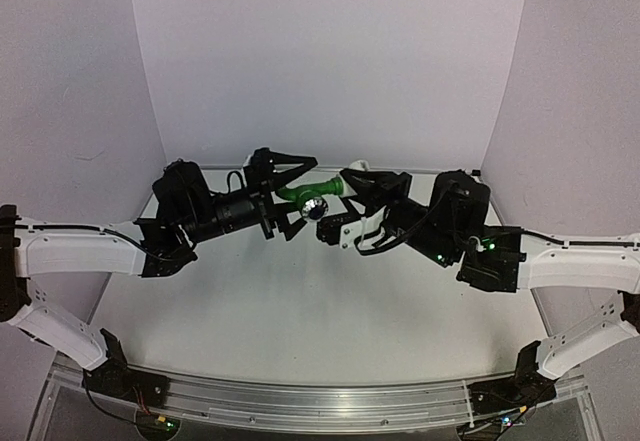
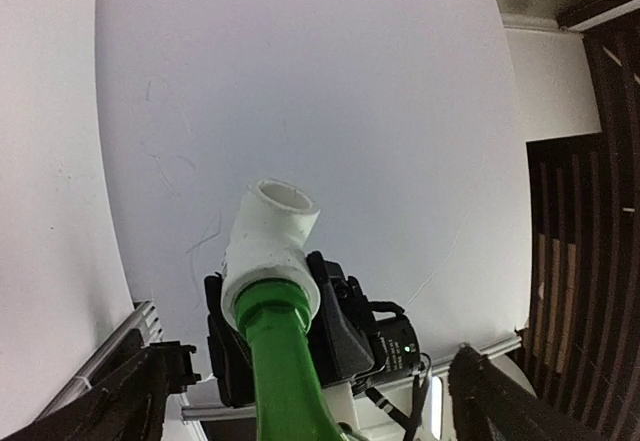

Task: Install the water faucets

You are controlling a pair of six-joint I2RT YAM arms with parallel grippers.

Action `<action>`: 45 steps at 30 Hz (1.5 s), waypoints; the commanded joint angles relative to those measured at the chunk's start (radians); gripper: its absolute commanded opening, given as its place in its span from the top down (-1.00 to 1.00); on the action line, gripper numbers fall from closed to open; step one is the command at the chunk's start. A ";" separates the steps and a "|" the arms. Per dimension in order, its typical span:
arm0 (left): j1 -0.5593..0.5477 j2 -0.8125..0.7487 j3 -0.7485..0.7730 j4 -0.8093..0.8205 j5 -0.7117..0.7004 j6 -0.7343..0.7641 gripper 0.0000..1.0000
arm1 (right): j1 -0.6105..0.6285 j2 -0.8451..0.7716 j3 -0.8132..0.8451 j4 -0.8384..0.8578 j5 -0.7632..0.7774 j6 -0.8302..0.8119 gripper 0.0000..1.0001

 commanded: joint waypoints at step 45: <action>0.418 -0.017 0.115 -0.489 -0.066 1.054 -1.00 | -0.528 0.833 0.688 -0.871 -0.536 1.336 1.00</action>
